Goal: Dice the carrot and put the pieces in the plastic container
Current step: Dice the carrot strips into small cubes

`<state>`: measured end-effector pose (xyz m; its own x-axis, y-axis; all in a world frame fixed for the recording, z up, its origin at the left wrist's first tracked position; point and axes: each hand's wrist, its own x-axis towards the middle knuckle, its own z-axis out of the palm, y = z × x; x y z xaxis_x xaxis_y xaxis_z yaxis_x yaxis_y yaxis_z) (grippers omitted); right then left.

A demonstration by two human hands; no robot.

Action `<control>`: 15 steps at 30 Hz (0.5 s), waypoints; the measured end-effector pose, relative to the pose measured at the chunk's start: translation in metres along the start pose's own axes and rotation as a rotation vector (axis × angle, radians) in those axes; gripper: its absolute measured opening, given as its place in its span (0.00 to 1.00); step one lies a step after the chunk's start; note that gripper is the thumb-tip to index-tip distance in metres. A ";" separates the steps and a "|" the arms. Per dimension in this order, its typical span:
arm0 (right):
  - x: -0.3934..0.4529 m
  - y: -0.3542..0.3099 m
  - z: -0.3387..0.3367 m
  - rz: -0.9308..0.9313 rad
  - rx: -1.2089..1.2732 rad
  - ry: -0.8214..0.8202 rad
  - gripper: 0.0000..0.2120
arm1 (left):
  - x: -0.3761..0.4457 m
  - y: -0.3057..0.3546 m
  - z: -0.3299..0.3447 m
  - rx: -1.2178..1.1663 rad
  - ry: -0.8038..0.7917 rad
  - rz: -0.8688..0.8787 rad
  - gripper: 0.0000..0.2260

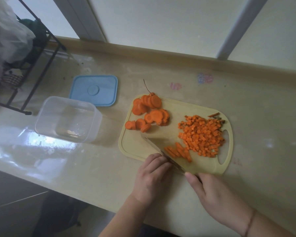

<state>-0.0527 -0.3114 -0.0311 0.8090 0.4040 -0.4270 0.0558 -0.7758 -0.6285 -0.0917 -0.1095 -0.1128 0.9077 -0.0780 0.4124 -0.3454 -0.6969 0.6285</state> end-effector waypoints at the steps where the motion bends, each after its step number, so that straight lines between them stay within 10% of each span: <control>1: 0.006 -0.003 -0.001 -0.007 -0.010 -0.003 0.37 | 0.000 0.000 0.000 0.005 0.002 -0.002 0.04; 15: -0.015 -0.003 -0.028 0.092 0.135 0.036 0.34 | 0.000 -0.005 -0.006 0.044 -0.085 0.038 0.11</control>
<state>-0.0489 -0.3287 -0.0049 0.8275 0.3149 -0.4649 -0.0967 -0.7357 -0.6704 -0.0920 -0.1017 -0.1119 0.9117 -0.1638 0.3768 -0.3708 -0.7231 0.5828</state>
